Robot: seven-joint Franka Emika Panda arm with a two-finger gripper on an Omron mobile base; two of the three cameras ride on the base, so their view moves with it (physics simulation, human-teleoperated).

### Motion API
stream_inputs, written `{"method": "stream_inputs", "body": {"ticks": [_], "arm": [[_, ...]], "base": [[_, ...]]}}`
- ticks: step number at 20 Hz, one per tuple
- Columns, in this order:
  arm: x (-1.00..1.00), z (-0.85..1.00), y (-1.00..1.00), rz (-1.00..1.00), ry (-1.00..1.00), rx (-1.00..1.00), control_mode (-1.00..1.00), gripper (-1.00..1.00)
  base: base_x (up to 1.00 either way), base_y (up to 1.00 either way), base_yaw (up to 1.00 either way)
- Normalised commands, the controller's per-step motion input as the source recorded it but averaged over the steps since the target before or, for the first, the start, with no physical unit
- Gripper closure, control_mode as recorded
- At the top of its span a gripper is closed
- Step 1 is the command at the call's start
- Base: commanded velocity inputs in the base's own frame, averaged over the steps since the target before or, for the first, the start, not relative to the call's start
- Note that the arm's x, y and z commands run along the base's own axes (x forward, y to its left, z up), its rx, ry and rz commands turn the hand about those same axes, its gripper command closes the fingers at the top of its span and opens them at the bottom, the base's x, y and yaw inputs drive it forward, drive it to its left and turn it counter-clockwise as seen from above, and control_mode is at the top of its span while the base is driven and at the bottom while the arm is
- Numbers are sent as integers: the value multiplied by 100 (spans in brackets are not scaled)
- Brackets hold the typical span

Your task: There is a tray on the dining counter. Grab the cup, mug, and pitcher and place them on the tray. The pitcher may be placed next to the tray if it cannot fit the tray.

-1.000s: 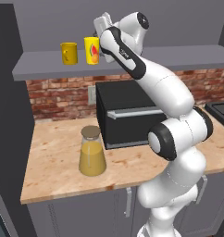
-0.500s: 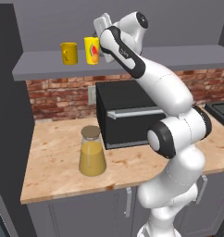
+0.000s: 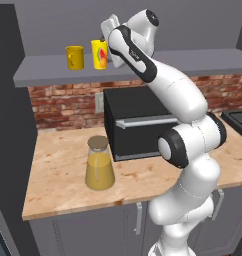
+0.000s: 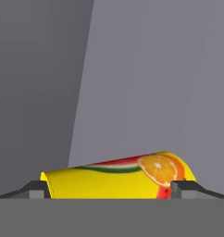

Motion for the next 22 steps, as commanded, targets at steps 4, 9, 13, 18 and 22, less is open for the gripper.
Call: {"method": "stream_inputs", "body": {"ticks": [4,9,13,18,22], "arm": [[0,0,0,0,4,0,-100,-100],[0,0,0,0,3,0,-100,-100],[0,-1,0,0,0,0,-100,-100],[-5,-6,0,0,0,0,-100,100],[-7,-14,0,0,0,0,-100,100]], "base": [[0,0,0],[0,0,0],[0,0,0],[0,0,0],[0,0,0]]}}
